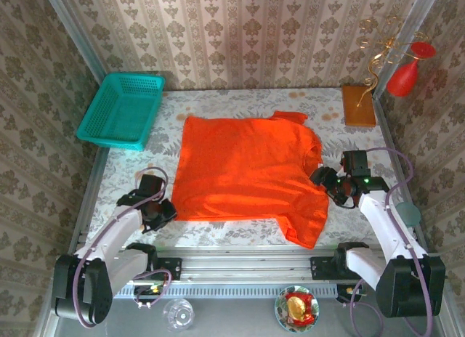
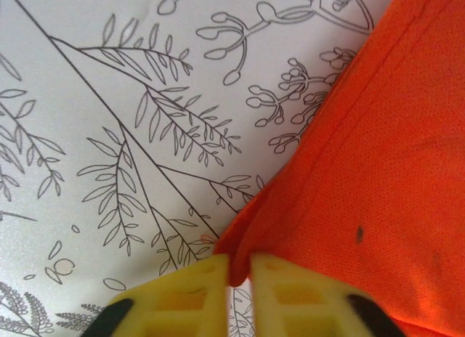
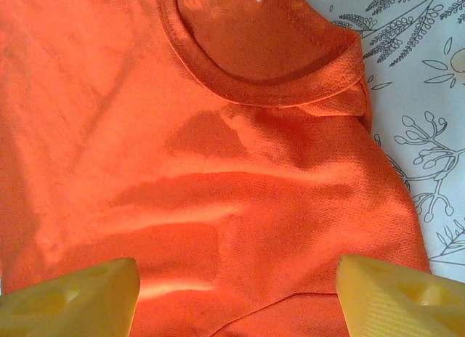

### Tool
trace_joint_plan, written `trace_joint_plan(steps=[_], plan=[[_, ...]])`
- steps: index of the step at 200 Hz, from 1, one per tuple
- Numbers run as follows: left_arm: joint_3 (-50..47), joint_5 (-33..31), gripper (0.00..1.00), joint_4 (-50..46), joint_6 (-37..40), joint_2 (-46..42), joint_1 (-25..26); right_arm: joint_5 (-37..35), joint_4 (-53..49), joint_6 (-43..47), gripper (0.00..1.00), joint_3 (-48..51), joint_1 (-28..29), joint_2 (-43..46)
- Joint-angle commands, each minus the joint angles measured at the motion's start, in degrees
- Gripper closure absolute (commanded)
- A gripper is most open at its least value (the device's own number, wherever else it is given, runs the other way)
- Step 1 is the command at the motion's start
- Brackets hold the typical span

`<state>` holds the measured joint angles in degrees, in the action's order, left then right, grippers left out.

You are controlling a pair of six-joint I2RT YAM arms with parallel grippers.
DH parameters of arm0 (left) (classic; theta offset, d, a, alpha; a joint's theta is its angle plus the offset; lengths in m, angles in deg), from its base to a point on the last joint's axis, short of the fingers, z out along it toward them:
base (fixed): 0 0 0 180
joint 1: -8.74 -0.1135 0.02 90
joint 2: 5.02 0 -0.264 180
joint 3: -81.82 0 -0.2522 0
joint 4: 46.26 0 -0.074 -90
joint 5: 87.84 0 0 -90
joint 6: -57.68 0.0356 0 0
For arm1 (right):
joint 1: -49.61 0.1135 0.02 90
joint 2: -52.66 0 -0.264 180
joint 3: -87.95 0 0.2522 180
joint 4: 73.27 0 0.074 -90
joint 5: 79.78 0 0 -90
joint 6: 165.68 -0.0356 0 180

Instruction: Fold the inside-out t-shirt

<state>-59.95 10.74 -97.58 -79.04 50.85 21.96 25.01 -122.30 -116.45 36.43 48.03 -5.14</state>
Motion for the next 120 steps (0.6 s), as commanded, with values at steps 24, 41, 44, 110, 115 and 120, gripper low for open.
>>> trace_joint_plan(steps=[24, 41, 44, 110, 115, 120], plan=[[-0.1, -0.3, 0.95, -1.5, -1.1, -1.5, 0.5, -2.4, -5.2, -1.9, 0.27, -0.3, 0.9, 2.2], [0.4, -1.0, 0.79, -3.5, -1.8, -4.2, 0.5, -2.8, -6.7, -3.3, 0.27, -0.3, 2.1, 3.6], [0.5, -1.1, 0.77, -3.9, -2.1, -4.7, 0.5, -2.9, -6.9, -3.5, 0.27, -0.3, 2.4, 3.9], [-0.2, -1.4, 0.58, -3.3, -5.9, -6.1, 0.5, -5.3, -8.7, -6.0, 0.27, 0.4, 6.7, 5.9], [-0.1, -1.3, 0.58, -2.9, -5.9, -5.3, 0.5, -5.4, -8.8, -6.1, 0.27, 0.3, 6.9, 5.9], [-0.1, -1.1, 0.58, -2.4, -5.8, -4.6, 0.5, -5.6, -8.8, -6.2, 0.27, 0.2, 7.2, 5.9]])
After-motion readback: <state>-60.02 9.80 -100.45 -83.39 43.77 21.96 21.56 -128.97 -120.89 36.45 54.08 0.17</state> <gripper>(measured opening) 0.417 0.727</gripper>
